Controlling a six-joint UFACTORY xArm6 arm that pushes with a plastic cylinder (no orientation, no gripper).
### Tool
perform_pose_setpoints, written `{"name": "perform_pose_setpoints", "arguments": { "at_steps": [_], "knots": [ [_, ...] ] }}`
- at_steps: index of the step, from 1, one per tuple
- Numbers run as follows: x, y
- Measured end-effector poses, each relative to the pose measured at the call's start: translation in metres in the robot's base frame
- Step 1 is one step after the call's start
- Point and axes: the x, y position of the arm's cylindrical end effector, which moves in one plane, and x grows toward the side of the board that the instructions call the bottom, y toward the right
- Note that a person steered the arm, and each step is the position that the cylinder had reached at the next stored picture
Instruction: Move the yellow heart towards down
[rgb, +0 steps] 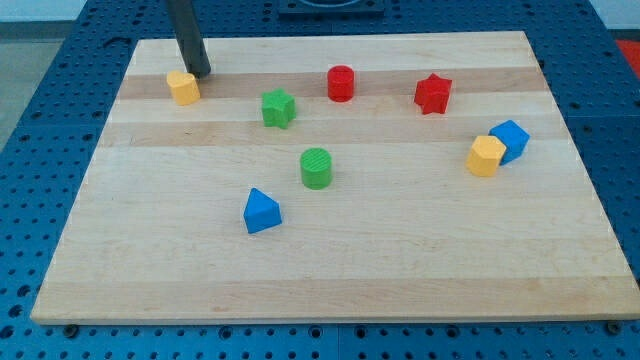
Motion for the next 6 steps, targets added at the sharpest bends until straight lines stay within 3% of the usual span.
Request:
{"name": "perform_pose_setpoints", "arguments": {
  "at_steps": [2,3,6],
  "knots": [
    [-0.012,-0.037],
    [0.021,-0.029],
    [0.182,0.049]
  ]
}}
